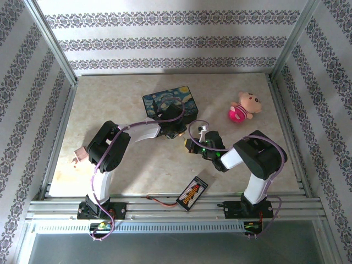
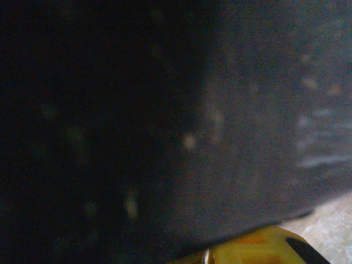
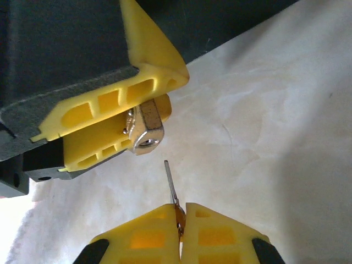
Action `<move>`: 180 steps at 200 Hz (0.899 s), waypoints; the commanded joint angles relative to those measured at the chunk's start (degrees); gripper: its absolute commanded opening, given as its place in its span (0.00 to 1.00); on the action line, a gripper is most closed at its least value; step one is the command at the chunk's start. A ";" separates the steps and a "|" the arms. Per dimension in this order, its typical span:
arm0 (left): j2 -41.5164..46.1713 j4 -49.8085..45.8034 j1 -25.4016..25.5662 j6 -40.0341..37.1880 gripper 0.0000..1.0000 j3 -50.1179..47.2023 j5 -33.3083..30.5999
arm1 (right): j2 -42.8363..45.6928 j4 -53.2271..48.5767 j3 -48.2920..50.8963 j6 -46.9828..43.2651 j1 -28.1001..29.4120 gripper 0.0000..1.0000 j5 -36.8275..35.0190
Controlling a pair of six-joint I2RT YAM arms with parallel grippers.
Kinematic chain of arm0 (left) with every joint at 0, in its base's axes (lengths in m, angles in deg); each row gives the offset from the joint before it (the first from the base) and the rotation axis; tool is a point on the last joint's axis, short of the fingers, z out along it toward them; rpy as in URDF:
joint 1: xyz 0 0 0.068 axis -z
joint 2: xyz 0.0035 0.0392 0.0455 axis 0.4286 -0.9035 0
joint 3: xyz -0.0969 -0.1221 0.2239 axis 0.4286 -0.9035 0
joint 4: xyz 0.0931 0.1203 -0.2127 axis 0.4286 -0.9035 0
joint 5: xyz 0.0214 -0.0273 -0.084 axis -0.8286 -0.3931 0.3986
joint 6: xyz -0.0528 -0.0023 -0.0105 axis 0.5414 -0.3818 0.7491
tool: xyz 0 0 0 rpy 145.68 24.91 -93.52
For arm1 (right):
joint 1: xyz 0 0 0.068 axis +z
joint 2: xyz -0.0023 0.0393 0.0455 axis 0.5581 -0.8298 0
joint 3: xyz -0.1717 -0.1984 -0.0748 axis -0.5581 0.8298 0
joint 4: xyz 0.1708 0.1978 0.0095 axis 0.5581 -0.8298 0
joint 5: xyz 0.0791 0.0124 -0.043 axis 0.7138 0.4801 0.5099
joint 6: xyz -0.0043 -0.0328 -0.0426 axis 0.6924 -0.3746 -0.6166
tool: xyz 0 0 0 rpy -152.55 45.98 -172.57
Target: Unlock a padlock with a key
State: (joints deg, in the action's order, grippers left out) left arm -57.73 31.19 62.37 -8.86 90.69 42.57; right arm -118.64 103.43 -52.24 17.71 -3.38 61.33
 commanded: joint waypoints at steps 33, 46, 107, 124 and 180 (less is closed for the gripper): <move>-1.08 3.54 -1.22 3.42 0.12 -0.88 2.23 | 1.49 3.47 0.07 -0.70 0.82 0.00 -0.43; -1.09 3.64 -1.22 3.42 0.12 -0.85 2.41 | 1.45 3.48 -0.13 -0.73 0.83 0.00 -0.43; -1.11 3.94 -1.22 3.66 0.12 -1.23 2.97 | 0.84 4.25 -0.33 -0.53 0.83 0.00 -1.26; -1.26 3.87 -1.22 3.75 0.12 -1.30 3.28 | 0.83 4.50 -0.31 -0.63 0.88 0.00 -1.83; -1.26 4.61 -1.18 4.12 0.12 -1.86 3.83 | 0.07 4.99 -0.81 -0.49 0.83 0.00 -3.15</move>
State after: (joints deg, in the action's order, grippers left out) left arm -57.77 33.07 62.37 -8.49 89.97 42.75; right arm -118.33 105.09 -52.27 17.69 -3.27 59.65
